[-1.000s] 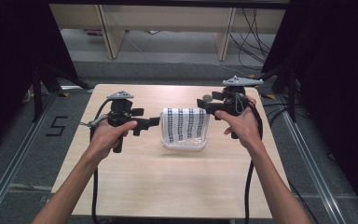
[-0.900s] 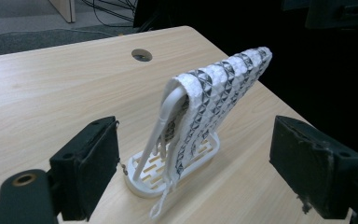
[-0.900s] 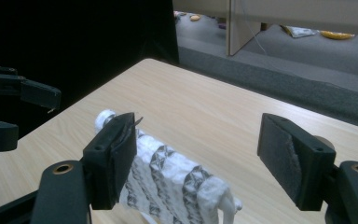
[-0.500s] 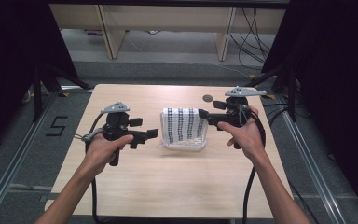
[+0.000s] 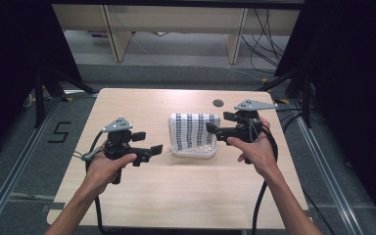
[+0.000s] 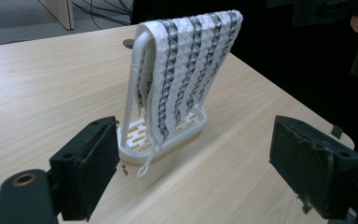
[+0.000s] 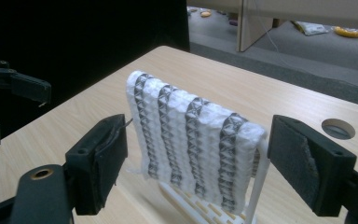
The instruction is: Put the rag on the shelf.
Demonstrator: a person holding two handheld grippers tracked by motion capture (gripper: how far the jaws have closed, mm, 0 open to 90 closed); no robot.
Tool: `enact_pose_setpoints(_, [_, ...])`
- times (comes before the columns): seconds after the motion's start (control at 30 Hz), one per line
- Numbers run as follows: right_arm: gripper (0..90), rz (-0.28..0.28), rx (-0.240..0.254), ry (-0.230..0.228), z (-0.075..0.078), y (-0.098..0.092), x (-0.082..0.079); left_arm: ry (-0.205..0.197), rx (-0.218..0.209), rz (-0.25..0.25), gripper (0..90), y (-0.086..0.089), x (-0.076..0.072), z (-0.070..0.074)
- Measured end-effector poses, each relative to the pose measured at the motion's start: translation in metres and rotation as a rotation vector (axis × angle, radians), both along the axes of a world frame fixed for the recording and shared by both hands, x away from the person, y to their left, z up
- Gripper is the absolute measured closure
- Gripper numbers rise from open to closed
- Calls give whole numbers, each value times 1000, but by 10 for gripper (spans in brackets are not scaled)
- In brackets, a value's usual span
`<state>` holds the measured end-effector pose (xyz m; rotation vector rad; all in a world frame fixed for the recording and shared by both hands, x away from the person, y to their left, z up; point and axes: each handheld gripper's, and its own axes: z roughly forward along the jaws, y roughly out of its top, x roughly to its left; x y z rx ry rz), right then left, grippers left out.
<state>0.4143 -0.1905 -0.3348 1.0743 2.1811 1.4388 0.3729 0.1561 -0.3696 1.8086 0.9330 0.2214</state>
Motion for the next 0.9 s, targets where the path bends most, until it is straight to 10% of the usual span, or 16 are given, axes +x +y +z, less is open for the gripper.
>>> enact_pose_setpoints(0.9, [209,-3,14,16,-18,-7,-23,-3,18,6,151,9,-21,-28])
